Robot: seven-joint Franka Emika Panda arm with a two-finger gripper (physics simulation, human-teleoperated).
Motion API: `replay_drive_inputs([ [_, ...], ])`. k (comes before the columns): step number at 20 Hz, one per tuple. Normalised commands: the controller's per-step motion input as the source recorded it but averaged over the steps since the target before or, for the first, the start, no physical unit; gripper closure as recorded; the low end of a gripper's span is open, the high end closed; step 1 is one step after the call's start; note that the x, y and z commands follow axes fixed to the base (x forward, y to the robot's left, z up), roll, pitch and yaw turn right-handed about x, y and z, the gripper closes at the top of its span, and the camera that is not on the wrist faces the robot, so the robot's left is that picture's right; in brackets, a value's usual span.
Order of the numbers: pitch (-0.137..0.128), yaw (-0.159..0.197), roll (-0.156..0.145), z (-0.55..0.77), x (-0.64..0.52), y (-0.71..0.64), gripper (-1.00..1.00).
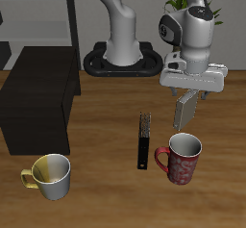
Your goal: Yellow book upright top shelf and black book top region shelf and red mug top shelf
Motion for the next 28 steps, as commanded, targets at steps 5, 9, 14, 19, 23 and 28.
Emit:
replay_drive_inputs([
  [5, 0.052, -0.053, -0.003, -0.26, 0.03, -0.21, -1.0],
  [9, 0.064, -0.017, 0.022, -0.17, 0.04, -0.03, -1.0],
  [14, 0.025, -0.031, 0.061, 0.0, -0.06, -0.01, 1.0],
  [19, 0.025, -0.044, 0.015, 0.09, 0.04, -0.09, 1.0],
  [23, 0.006, 0.022, 0.002, 0.12, 0.05, -0.12, 1.0],
  [28, -0.009, 0.066, -0.029, 0.51, 0.14, -0.48, 1.0],
])
